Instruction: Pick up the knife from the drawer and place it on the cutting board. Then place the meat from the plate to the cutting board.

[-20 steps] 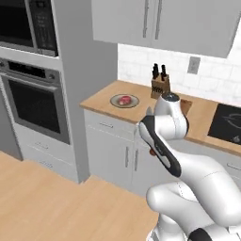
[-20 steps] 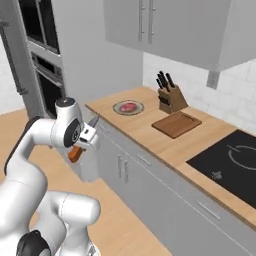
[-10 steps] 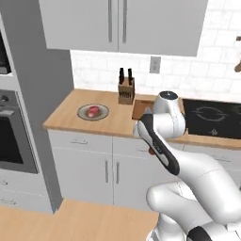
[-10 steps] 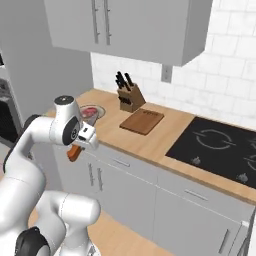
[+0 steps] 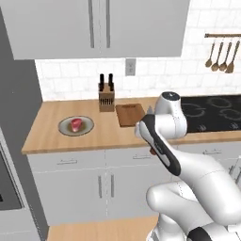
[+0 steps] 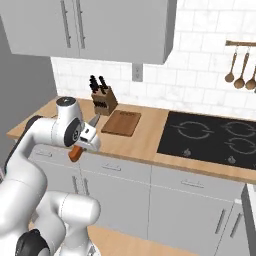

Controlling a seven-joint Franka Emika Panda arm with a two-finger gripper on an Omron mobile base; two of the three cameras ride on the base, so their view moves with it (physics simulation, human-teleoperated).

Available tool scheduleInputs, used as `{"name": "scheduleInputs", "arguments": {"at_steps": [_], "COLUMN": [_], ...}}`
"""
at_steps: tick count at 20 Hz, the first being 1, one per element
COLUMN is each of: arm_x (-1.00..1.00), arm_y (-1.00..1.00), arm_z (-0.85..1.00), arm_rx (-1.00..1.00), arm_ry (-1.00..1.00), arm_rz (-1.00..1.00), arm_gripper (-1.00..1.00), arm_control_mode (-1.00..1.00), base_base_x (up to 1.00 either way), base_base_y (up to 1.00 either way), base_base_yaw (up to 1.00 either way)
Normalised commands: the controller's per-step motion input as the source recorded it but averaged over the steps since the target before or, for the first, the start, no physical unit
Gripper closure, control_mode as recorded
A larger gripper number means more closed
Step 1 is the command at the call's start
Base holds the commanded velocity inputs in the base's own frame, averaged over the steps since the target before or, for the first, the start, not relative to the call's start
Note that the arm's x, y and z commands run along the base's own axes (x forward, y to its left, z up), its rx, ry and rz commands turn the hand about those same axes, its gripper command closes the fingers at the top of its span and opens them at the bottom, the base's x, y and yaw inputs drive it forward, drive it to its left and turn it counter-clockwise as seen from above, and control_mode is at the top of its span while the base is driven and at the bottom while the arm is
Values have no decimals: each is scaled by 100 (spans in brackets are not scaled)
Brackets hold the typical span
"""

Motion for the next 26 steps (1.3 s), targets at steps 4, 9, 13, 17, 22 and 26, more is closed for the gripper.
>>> {"name": "scheduleInputs", "arguments": {"at_steps": [4, 9, 13, 17, 22, 26], "arm_x": [0, 0, 0, 0, 0, 0], "arm_y": [0, 0, 0, 0, 0, 0], "arm_z": [0, 0, 0, 0, 0, 0], "arm_rx": [0, 0, 0, 0, 0, 0], "arm_ry": [0, 0, 0, 0, 0, 0], "arm_rz": [0, 0, 0, 0, 0, 0], "arm_gripper": [100, 100, 100, 100, 100, 100], "arm_control_mode": [100, 100, 100, 100, 100, 100], "base_base_x": [54, 56, 47, 46, 35, 34], "base_base_y": [46, 44, 16, 13, 43, 8], "base_base_yaw": [-30, -25, -17, -13, -6, 3]}}
